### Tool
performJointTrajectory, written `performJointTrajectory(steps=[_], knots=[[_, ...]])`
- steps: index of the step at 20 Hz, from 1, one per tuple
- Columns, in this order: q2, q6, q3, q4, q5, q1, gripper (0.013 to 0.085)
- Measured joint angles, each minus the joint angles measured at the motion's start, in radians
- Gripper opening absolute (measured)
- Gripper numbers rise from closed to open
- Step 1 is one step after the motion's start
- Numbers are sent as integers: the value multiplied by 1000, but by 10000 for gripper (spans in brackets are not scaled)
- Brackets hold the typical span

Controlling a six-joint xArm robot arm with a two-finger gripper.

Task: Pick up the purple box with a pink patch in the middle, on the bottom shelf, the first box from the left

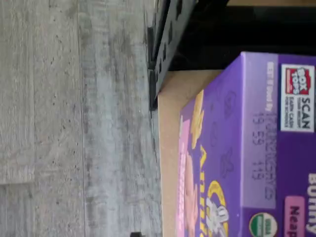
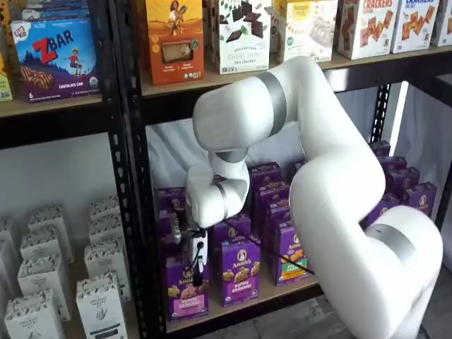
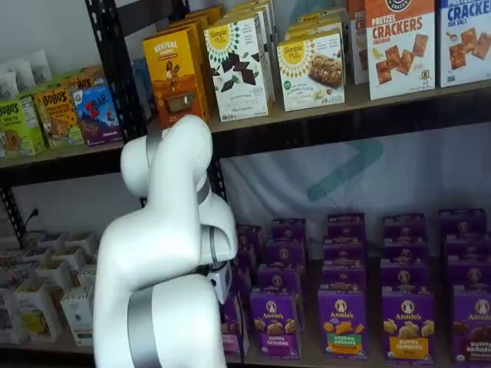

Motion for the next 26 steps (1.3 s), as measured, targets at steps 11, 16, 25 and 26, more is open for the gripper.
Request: performJointTrajectory(steps=[11,16,25,26], knots=[[-19,13,11,-19,35,-4,650],[-27,20,25,-26,23,-4,650],[-27,23,32,-22,6,2,650],[-25,24,33,-24,2,3,650]])
